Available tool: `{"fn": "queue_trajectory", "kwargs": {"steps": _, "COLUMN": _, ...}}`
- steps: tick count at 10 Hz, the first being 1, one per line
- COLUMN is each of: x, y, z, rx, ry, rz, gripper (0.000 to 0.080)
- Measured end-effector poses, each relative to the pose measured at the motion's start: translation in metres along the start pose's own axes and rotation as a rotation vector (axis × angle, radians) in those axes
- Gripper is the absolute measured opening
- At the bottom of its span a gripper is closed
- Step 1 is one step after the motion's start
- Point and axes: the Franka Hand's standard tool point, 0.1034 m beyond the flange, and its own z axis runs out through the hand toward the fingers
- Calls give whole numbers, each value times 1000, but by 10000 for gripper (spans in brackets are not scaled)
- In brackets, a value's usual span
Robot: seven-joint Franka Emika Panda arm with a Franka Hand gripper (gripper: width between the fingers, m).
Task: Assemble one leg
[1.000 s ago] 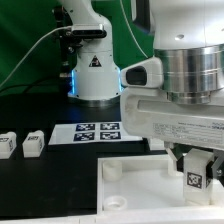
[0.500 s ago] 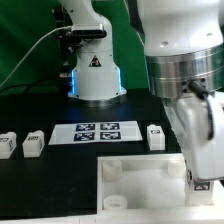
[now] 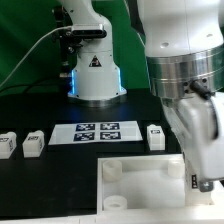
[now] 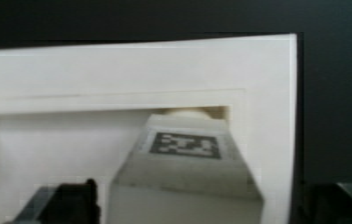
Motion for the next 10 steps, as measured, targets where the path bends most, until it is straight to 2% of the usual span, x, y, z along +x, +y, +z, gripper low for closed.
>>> {"fn": "queue_trajectory", "kwargs": {"steps": 1, "x": 5, "y": -1, "z": 0, "rx": 27, "ry": 11, "rz": -232, "gripper": 625}}
{"fn": "queue_trajectory", "kwargs": {"steps": 3, "x": 11, "y": -1, "z": 2, "rx": 42, "ry": 20, "rz": -635, "gripper": 646}}
{"fn": "queue_trajectory", "kwargs": {"steps": 7, "x": 11, "y": 0, "z": 2, "rx": 27, "ry": 30, "rz": -995, "gripper": 648}}
{"fn": "queue_trajectory", "kwargs": {"steps": 9, "x": -2, "y": -1, "z": -1, "rx": -68, "ry": 15, "rz": -1371, "gripper": 648}}
{"fn": "queue_trajectory", "kwargs": {"steps": 10, "x": -2, "y": 0, "z": 3, "rx": -115, "ry": -14, "rz": -1505, "gripper": 648}}
